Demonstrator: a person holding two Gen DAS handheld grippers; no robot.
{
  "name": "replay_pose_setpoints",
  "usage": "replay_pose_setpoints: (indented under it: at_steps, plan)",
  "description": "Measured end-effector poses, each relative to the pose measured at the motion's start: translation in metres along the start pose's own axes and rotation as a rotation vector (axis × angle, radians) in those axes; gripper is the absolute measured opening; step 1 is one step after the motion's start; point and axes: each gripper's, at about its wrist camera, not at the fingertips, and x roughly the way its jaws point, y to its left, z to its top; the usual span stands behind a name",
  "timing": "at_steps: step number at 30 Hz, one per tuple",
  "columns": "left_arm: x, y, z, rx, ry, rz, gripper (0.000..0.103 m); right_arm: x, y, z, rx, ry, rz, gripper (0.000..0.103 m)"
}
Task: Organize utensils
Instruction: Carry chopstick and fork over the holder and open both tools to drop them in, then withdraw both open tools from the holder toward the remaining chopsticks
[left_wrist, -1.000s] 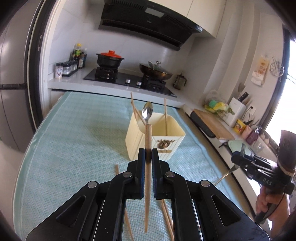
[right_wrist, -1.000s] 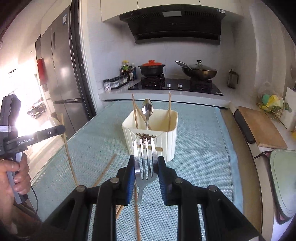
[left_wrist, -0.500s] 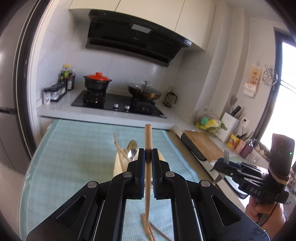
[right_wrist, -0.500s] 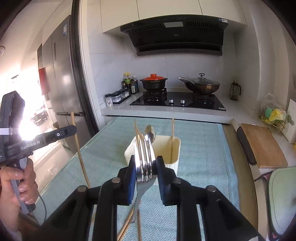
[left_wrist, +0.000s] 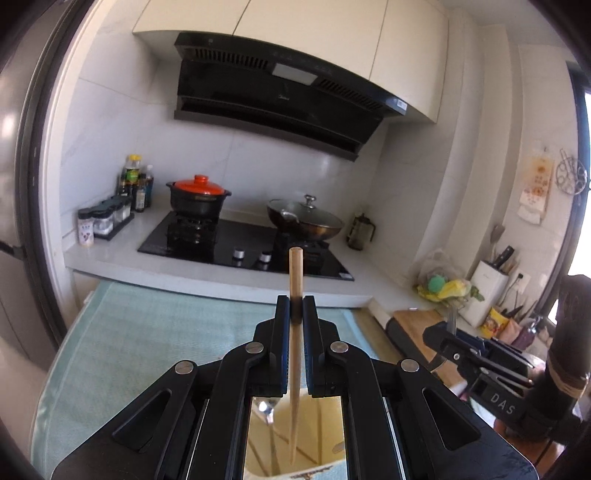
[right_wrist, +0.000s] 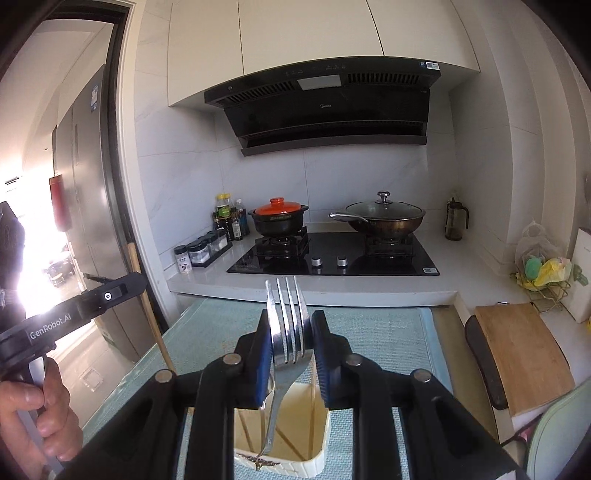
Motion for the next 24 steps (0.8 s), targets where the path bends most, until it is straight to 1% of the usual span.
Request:
replay_pose_setpoints:
  at_steps: [2,5,8,12,16,17,18,19,20,21,23,24]
  plan:
    - [0.020,0.000,-0.011,0.005,0.032,0.010,0.004,0.018,-0.002,-0.010,-0.010,0.022,-0.001,0.021]
    - [0.046,0.004,-0.032,0.007,0.088,0.026,0.004,0.046,-0.004,-0.030,-0.003,0.085,0.008,0.021]
    - [0.066,0.011,-0.052,-0.011,0.153,0.041,0.004,0.071,-0.003,-0.048,-0.008,0.159,0.025,0.021]
    - [0.084,0.019,-0.069,-0.032,0.223,0.052,0.004,0.099,-0.001,-0.068,-0.016,0.273,0.039,0.021]
    - [0.093,0.020,-0.077,-0.015,0.266,0.094,0.006,0.113,-0.002,-0.079,-0.004,0.331,0.047,0.022]
    - [0.092,0.021,-0.078,-0.010,0.267,0.109,0.015,0.115,-0.002,-0.081,0.005,0.333,0.055,0.022]
    - [0.091,0.021,-0.079,-0.006,0.269,0.120,0.023,0.115,-0.002,-0.081,0.010,0.336,0.058,0.025]
    - [0.089,0.021,-0.079,0.002,0.268,0.135,0.044,0.115,-0.002,-0.081,0.013,0.334,0.061,0.036]
    - [0.086,0.021,-0.079,0.018,0.261,0.152,0.059,0.112,-0.001,-0.080,0.017,0.324,0.066,0.048]
    - [0.078,0.020,-0.079,0.037,0.250,0.170,0.064,0.107,-0.001,-0.078,0.021,0.309,0.065,0.053]
    - [0.060,0.022,-0.080,0.073,0.238,0.183,0.075,0.091,-0.003,-0.074,0.025,0.278,0.065,0.055]
    - [0.049,0.023,-0.081,0.093,0.236,0.189,0.077,0.082,-0.004,-0.072,0.028,0.265,0.071,0.055]
